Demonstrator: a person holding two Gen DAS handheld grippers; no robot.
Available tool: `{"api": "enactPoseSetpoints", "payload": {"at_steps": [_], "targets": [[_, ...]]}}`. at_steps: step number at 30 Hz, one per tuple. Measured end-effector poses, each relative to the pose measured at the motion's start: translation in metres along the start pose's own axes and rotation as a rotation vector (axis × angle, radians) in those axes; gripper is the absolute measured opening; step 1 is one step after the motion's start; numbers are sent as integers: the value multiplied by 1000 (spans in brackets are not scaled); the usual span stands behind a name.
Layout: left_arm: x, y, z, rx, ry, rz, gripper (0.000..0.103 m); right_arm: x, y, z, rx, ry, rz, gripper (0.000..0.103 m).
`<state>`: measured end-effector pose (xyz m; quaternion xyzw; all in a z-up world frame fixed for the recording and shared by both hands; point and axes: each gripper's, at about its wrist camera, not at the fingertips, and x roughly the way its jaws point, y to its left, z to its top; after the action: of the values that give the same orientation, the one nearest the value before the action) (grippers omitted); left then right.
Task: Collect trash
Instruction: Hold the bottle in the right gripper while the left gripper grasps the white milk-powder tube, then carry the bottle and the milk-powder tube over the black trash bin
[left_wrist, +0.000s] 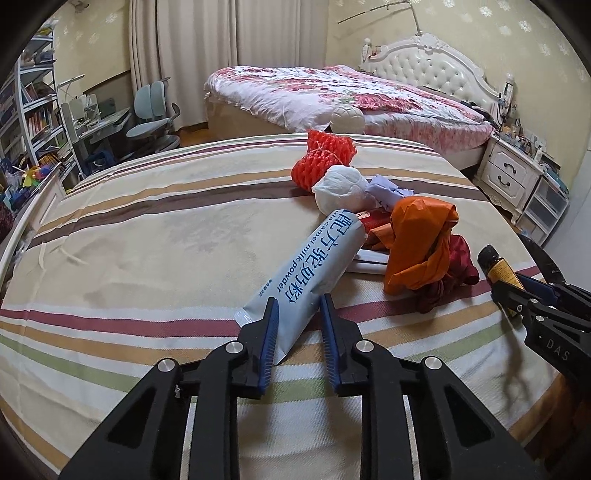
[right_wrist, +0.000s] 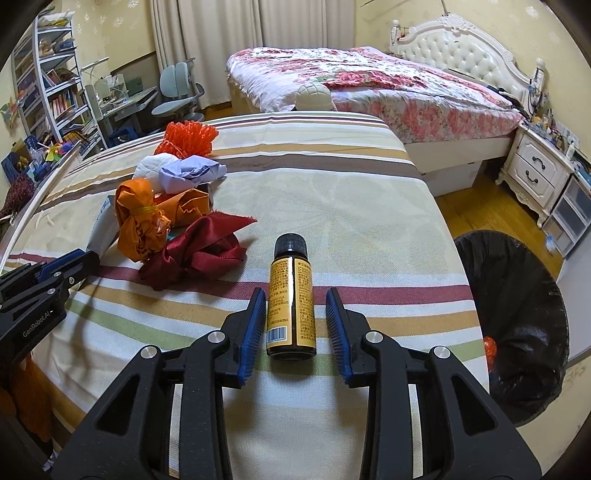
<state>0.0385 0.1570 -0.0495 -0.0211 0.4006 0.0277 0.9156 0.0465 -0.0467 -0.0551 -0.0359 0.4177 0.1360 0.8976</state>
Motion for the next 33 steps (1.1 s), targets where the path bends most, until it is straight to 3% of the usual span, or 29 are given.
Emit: {"api": "enactPoseSetpoints", "payload": {"at_steps": [4, 8, 10, 12, 17, 21, 23, 26, 33], "targets": [[-1, 2, -2, -10, -4, -9, 20, 1, 2, 1, -10, 4, -2, 24], [0, 7, -1, -28, 3, -31, 18, 1, 5, 0, -24, 1, -9, 24], [2, 9, -1, -39, 8, -24, 31, 1, 5, -1, -24, 0, -9, 23], [2, 11, 1, -54, 7, -28, 60, 1, 5, -1, -24, 1, -9, 23], [5, 11, 7, -31, 7, -18, 68, 1, 5, 0, -25, 0, -10, 23], [15, 13, 10, -31, 49, -31, 65, 1, 6, 0, -25, 1, -9, 23], [19, 13, 10, -29, 71, -40, 52, 1, 5, 0, -25, 1, -9, 23], [18, 10, 9, -1, 64, -24, 43, 1, 6, -1, -28, 0, -11, 24], [11, 9, 4, 11, 42, -16, 39, 0, 7, -1, -27, -7, -15, 23]]}}
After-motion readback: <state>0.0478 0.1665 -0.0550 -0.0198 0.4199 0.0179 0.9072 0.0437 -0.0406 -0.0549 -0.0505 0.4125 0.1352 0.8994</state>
